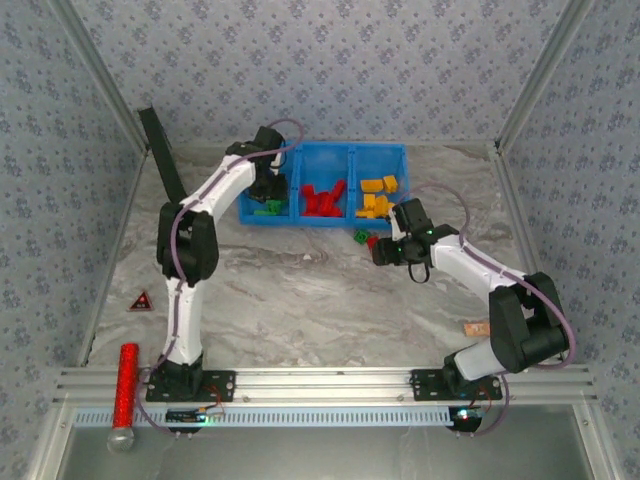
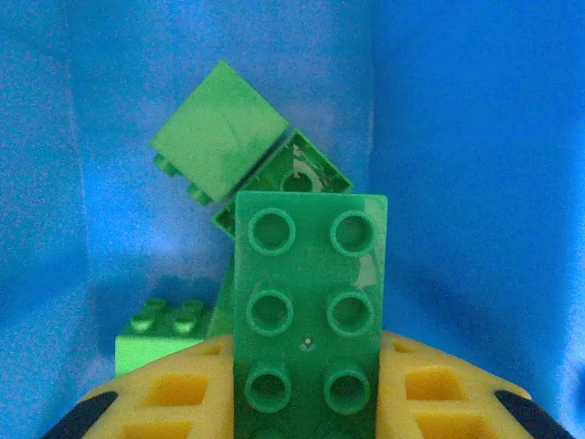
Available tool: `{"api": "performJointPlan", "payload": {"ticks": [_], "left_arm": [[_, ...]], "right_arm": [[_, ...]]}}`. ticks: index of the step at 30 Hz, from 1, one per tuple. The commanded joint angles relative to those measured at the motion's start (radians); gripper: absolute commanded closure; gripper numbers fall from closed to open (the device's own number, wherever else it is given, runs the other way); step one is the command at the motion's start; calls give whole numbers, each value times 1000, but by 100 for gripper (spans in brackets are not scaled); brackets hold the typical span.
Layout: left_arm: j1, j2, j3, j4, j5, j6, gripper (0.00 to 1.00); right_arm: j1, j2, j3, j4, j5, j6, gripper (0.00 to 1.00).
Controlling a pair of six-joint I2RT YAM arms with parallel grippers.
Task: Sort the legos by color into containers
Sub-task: Place the lego in the container, then pick up the lego from the center of the table.
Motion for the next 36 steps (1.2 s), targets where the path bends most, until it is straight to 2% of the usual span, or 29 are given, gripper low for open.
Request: {"api": "performJointPlan", "payload": {"ticks": [1,7,13,16,26,36], "left_arm": [[33,47,87,-27,38,17,80],[45,100,104,-22,52,10,74],[45,85,88,-3,58,6,47],[47,50,64,18,47,3,37],[47,-92,63,22,57,18,31],[45,-299,30,3,70,41,27]], "right_arm": [[12,15,21,-32,43,-5,37],[14,16,25,-46,69,-9,37],[10,30,40,-48,75,-16,36],[9,46,50,-44,75,-25,36],[7,110,97,-32,49,-60,36],[16,232,174,-27,43,-122,35]]}}
